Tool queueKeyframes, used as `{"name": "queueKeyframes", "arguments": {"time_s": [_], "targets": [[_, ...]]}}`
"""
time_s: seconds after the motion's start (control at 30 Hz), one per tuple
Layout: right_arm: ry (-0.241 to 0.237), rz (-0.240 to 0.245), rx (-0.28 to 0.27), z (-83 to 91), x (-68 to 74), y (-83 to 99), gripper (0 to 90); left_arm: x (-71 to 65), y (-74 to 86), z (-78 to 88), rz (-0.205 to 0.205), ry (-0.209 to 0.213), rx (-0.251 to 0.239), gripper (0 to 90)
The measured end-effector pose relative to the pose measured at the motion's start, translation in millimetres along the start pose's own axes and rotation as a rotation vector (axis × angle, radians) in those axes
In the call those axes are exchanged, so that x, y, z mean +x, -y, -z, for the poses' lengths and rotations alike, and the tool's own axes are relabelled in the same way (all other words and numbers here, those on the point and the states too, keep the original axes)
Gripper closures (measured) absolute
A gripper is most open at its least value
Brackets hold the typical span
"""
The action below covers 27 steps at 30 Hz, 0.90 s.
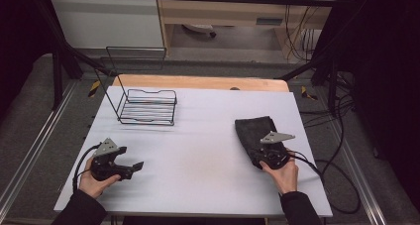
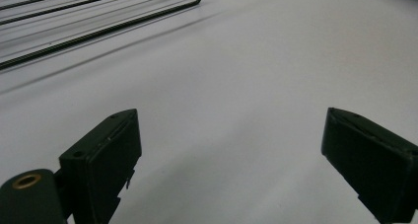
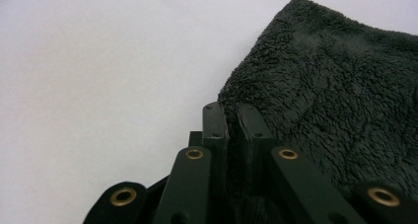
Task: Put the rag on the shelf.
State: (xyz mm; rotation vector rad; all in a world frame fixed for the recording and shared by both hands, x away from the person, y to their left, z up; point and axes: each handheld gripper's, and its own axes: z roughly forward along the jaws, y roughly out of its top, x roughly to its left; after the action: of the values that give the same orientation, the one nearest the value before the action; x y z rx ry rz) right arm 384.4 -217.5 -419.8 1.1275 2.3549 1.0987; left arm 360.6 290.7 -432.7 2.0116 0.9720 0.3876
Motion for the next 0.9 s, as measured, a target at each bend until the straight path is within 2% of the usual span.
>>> {"name": "queueKeyframes", "arguments": {"time_s": [0.07,0.23,0.4,0.57,0.9], "targets": [[-0.006,0.003,0.004,-0.2,1.4,-0.6,84.1,0.0,0.0,0.0,0.000,0.000,0.000,8.0],[-0.056,-0.004,-0.007,-2.9,10.8,-2.8,84.1,0.0,-0.1,0.1,0.000,0.000,0.000,8.0],[-0.070,0.001,0.001,-3.7,17.9,-4.3,84.1,-0.2,0.0,0.1,0.004,-0.001,-0.003,8.1],[-0.111,0.010,0.005,-5.1,28.4,-6.0,84.1,-0.1,-0.1,0.4,0.000,-0.001,0.000,8.0],[-0.152,0.021,0.010,-7.7,45.4,-7.3,84.1,-0.7,-0.2,1.3,0.004,-0.002,-0.003,8.0]]}}
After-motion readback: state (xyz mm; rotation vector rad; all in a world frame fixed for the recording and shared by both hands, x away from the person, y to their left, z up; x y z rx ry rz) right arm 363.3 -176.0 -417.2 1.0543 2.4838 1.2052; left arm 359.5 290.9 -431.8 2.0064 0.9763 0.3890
